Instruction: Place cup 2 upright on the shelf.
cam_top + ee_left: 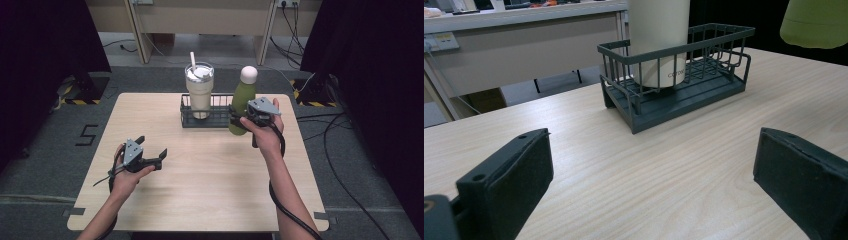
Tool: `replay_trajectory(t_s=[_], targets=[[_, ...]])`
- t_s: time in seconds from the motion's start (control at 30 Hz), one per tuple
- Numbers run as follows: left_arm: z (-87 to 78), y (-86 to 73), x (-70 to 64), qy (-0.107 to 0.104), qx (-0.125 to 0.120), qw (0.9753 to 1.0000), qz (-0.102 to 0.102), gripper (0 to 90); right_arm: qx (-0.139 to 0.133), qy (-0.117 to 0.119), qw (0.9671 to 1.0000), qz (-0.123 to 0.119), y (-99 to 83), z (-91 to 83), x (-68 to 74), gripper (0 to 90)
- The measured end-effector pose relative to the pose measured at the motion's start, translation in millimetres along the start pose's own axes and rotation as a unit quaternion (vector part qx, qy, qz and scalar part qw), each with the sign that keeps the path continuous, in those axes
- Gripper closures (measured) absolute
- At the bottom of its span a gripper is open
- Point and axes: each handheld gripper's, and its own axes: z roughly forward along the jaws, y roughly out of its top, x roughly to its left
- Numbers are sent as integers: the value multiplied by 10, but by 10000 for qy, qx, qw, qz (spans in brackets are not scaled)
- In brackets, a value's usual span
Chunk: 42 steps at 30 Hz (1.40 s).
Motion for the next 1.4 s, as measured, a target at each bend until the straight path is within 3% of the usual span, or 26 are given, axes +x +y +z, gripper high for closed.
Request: replay_trajectory(t_s=[1.4], targets=[[-6, -25, 42, 23, 42, 10000, -47, 21, 58, -249, 9995, 198, 333, 581, -140, 206]])
